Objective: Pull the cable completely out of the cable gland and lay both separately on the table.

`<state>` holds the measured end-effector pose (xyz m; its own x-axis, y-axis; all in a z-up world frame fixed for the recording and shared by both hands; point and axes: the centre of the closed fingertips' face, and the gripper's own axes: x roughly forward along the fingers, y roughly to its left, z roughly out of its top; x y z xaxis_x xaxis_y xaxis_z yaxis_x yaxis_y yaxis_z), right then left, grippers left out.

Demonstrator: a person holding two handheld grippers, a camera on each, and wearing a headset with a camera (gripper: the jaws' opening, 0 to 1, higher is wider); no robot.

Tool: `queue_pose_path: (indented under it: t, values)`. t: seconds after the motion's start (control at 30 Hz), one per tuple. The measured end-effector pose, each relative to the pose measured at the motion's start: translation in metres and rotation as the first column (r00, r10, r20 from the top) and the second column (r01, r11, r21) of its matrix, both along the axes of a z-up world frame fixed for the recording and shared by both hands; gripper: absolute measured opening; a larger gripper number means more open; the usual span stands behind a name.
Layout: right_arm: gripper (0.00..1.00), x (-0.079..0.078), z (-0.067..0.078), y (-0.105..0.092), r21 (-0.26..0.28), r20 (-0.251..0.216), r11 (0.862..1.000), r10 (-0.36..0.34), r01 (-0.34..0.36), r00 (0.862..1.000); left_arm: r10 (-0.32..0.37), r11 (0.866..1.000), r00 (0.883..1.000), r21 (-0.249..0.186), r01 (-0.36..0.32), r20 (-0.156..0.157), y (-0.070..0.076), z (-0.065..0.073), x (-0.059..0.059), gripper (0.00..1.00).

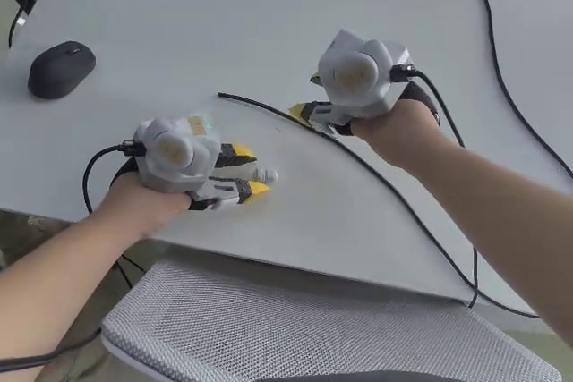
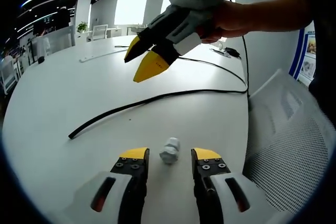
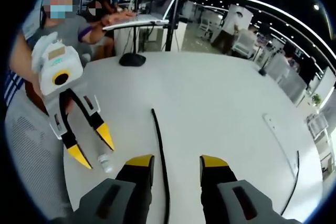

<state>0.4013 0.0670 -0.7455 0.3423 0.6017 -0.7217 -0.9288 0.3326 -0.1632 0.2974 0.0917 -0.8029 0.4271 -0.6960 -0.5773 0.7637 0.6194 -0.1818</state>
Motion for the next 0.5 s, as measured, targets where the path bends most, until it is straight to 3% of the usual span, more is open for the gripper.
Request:
queue_pose_path:
  t: [0.23, 0.4, 0.5]
  values:
    - [0.39, -0.009, 0.03, -0.037, 0.086, 0.015, 0.994, -0.073, 0.071, 0.997, 0.014, 1.0, 1.0, -0.015, -0.013, 0.008, 0.001, 0.016, -0.006, 0.39]
    - [0.48, -0.016, 0.047, -0.078, 0.151, 0.004, 0.977, -0.156, 0.153, 0.988, 0.042, 0.998, 0.999, -0.042, -0.042, 0.009, 0.006, 0.027, -0.01, 0.45]
    - [0.5, -0.025, 0.054, -0.096, 0.189, -0.007, 0.963, -0.195, 0.193, 0.981, 0.048, 0.998, 0.999, -0.031, -0.048, 0.016, 0.009, 0.031, -0.013, 0.47]
